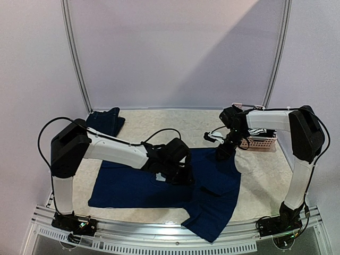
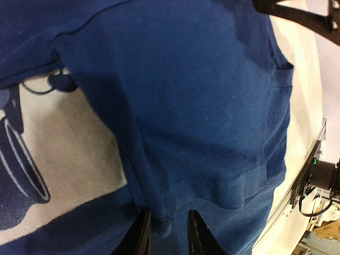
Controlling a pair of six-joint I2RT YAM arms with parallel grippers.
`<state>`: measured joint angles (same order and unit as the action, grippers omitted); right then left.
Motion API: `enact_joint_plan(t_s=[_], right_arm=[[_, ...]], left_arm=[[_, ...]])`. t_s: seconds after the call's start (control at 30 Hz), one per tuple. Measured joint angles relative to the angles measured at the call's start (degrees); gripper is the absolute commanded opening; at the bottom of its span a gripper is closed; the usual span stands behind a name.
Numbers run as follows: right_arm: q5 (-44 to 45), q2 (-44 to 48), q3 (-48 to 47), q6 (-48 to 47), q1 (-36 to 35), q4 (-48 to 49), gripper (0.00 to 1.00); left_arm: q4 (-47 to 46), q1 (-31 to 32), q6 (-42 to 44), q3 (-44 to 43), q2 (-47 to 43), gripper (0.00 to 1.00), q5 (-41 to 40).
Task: Fold and stack the mixed laundry pile
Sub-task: Adjust the 1/3-folded T-shirt at the center of the board.
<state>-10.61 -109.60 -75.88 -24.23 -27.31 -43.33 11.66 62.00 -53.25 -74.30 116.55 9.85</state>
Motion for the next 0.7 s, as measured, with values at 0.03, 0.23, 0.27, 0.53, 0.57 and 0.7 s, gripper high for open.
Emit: enact_joint_plan(t_s=[0.03, 0.23, 0.27, 0.53, 0.57, 0.7], right_arm=[[0.0, 0.0, 0.07, 0.0, 0.02, 0.15, 0.39], [0.42, 0.0, 0.98, -0.04, 0.07, 0.59, 0.39], [0.52, 0.0, 1.14, -0.04, 0.07, 0.63, 0.39], [1.09, -0.13, 1.73, -0.11, 0.09, 1.07, 0.39], [1.22, -0.22, 1.79, -0.2, 0.09, 1.16, 0.39], [1.79, -0.55, 2.54, -0.44, 0.24, 1.44, 0.39]], left_arm=[[0.42, 0.02, 0.0, -0.07, 0.0, 0.19, -0.11], [4.28, 0.02, 0.59, -1.44, 0.22, 0.17, -0.9], [4.55, 0.02, 0.7, -1.6, 0.24, 0.16, -1.03], [5.05, 0.04, 1.03, -1.79, 0.57, 0.0, -0.63], [4.94, 0.04, 1.03, -1.77, 0.57, 0.0, -0.44], [4.59, 0.02, 0.96, -1.38, 0.2, 0.0, 0.02]])
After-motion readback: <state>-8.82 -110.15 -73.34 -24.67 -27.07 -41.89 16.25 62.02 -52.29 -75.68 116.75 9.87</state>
